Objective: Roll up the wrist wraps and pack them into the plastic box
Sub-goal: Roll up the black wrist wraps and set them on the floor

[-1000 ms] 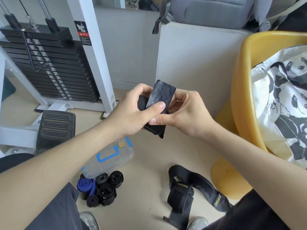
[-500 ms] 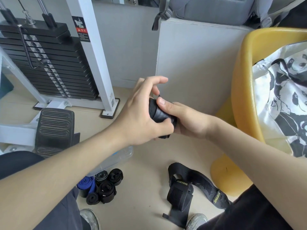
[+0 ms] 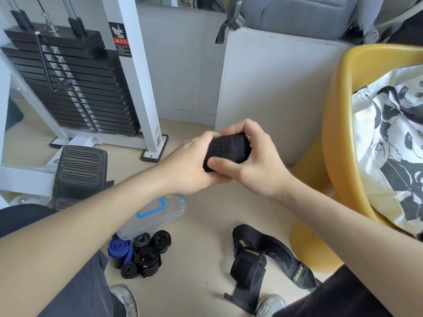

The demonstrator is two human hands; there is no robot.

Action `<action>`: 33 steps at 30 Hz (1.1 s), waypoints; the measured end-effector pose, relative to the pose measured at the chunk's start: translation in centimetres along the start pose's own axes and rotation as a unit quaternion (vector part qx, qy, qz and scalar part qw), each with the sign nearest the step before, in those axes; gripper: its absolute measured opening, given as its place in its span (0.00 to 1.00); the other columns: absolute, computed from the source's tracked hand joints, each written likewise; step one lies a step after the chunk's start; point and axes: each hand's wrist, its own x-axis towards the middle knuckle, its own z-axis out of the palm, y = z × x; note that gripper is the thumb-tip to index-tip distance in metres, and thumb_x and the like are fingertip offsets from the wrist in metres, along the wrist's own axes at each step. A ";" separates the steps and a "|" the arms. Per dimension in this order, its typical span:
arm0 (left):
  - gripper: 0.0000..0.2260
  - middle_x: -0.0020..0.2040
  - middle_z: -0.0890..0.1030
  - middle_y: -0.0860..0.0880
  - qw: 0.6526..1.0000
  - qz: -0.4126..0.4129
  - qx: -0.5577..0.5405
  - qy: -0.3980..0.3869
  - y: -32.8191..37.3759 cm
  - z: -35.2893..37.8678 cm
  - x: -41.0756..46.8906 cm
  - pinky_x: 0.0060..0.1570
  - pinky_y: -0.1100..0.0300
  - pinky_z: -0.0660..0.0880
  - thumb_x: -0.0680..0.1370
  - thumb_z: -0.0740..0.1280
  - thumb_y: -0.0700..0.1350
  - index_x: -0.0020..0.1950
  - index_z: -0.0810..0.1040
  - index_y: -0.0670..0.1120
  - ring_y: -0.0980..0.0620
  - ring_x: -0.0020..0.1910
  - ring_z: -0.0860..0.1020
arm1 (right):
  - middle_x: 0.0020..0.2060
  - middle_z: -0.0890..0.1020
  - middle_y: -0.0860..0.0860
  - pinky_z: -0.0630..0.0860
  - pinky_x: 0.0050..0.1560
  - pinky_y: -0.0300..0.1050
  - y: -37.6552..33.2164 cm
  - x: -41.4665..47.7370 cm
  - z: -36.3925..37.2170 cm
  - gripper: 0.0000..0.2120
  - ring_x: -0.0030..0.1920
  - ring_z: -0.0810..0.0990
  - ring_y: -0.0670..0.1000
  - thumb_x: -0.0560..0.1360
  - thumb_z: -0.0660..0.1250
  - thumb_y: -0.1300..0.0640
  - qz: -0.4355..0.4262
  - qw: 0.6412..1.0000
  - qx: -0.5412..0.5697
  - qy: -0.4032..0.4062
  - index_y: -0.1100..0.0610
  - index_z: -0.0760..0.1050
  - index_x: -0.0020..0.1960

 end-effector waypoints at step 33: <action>0.15 0.61 0.78 0.43 0.866 -0.135 0.330 -0.352 -13.3 1.3 -10.1 0.44 0.52 0.73 0.85 0.64 0.47 0.68 0.80 0.44 0.40 0.49 0.79 | 0.55 0.74 0.54 0.75 0.46 0.51 10.1 -6.8 23.8 0.28 0.55 0.82 0.62 0.73 0.76 0.45 0.114 0.824 -0.396 -0.388 0.54 0.70 0.66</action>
